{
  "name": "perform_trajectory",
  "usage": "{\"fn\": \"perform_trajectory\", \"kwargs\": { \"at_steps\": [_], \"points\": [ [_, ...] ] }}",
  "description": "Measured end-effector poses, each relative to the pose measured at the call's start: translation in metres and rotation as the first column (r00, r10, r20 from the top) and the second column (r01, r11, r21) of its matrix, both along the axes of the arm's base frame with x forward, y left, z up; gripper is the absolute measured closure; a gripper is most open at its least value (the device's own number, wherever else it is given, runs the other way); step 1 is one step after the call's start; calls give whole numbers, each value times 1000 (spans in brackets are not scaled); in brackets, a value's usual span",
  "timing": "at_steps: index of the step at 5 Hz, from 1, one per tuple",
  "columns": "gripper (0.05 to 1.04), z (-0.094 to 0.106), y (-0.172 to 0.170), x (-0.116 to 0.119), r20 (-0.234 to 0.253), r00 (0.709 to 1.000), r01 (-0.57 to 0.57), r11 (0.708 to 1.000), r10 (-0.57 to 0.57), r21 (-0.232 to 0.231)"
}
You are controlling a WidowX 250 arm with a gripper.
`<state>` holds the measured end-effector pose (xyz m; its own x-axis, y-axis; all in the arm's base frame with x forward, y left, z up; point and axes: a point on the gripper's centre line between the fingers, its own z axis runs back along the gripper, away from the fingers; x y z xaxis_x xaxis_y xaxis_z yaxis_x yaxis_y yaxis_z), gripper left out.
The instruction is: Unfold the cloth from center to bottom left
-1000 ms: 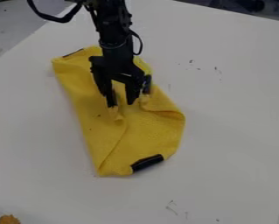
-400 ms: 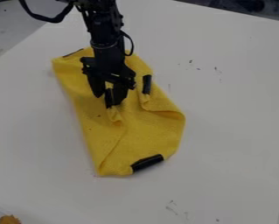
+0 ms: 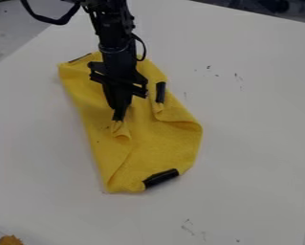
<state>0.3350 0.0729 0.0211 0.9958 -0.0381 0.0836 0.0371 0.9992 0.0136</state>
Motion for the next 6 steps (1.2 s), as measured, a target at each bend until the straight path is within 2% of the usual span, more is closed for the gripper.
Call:
{"fn": "perform_trajectory", "kwargs": {
  "at_steps": [1,2,3,4,5,6],
  "points": [
    [1023,7,6,-1,5,1000,1,999,-1,37],
    [1008,9,8,-3,20,1000,-7,999,6,41],
    [865,13,7,-4,39,999,-17,999,15,44],
    [610,17,-1,-4,38,999,-7,998,5,56],
    [308,17,-8,-2,44,999,3,1000,-5,30],
    [85,15,-15,2,54,998,15,1000,-15,11]
  ]
}}
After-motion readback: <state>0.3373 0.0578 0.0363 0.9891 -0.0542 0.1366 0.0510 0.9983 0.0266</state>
